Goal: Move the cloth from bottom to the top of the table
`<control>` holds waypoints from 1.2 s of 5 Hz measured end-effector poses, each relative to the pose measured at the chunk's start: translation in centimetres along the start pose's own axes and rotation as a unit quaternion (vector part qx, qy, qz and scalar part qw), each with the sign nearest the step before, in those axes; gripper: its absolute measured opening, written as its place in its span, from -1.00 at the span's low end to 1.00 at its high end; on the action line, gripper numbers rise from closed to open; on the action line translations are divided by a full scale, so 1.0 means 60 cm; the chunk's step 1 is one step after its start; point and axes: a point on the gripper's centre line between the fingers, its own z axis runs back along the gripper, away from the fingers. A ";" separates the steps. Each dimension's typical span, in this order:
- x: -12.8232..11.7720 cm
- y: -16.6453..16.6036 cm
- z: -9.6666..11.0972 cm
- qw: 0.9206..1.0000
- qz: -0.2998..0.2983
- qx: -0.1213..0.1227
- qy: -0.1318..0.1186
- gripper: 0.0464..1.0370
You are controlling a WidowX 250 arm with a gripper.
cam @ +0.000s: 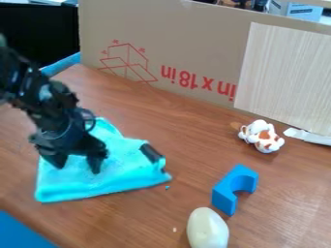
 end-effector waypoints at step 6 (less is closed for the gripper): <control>0.175 -0.017 -0.083 0.992 0.116 0.047 -0.007 0.93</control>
